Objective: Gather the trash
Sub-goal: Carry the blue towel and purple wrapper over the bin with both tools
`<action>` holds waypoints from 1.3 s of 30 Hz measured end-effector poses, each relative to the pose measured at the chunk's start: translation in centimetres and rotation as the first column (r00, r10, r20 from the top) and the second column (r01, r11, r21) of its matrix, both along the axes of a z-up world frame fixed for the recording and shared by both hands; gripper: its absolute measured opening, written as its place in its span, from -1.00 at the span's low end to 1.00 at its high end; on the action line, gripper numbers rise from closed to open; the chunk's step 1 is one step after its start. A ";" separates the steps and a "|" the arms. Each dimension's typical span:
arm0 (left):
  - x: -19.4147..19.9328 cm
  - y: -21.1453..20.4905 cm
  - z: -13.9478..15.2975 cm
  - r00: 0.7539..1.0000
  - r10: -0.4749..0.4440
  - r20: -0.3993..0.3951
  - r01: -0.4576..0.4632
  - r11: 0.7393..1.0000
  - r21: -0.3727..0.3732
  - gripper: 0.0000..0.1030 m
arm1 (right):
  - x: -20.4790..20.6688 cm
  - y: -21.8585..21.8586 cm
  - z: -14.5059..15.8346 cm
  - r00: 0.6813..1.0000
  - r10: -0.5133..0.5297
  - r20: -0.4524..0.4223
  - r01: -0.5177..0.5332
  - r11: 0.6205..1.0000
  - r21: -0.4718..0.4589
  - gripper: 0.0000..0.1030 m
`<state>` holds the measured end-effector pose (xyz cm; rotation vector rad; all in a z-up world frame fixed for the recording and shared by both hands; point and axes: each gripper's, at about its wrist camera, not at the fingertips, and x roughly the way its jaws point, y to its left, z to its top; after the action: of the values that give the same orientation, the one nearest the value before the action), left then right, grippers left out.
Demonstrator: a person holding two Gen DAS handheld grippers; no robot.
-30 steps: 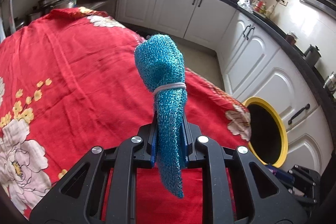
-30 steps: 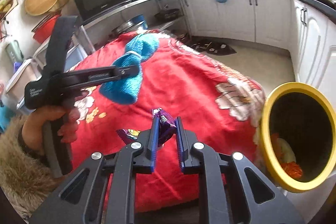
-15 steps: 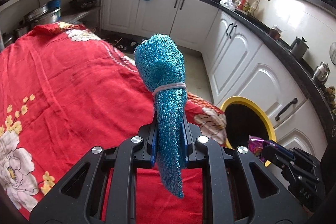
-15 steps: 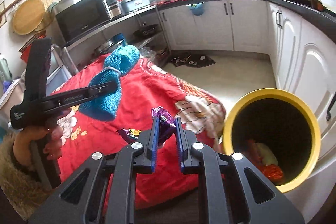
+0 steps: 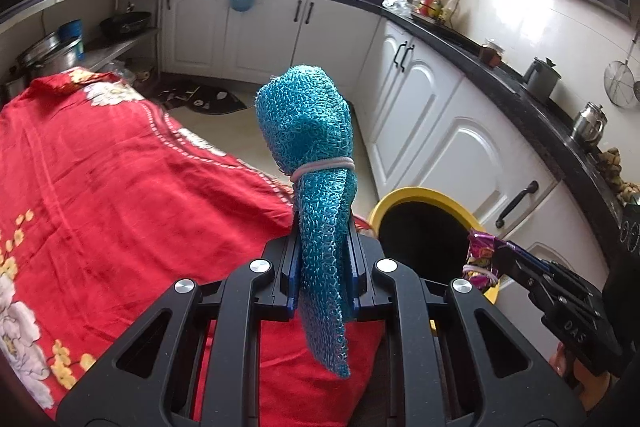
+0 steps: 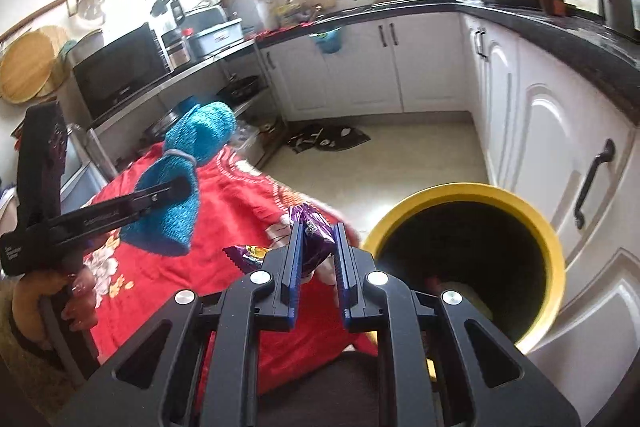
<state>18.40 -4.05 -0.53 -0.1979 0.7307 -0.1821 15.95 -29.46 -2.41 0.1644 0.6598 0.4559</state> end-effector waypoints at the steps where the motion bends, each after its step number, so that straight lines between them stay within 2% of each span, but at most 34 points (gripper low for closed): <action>1: 0.1 -0.4 0.1 1.000 -0.007 0.002 0.007 1.000 0.000 -0.76 | 0.1 -0.4 0.0 1.000 -0.012 0.003 0.012 1.000 -0.002 -0.72; 17: 1.5 -5.7 0.3 0.994 -0.104 0.022 0.104 0.995 -0.006 -0.76 | 0.5 -6.4 0.1 0.979 -0.198 0.048 0.199 0.980 -0.026 -0.72; 22: 1.9 -7.5 -0.1 0.990 -0.139 0.018 0.139 0.990 -0.009 -0.76 | 0.4 -7.1 -0.2 0.967 -0.245 0.064 0.249 0.966 -0.069 -0.72; 39: 3.0 -11.4 -2.3 0.975 -0.221 -0.027 0.221 0.975 0.000 -0.75 | 1.3 -8.9 -2.3 0.944 -0.322 0.071 0.329 0.932 -0.153 -0.71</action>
<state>21.42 -15.46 -2.80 -0.1155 0.7795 -0.3904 17.26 -38.35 -4.74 0.1053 0.6089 0.0840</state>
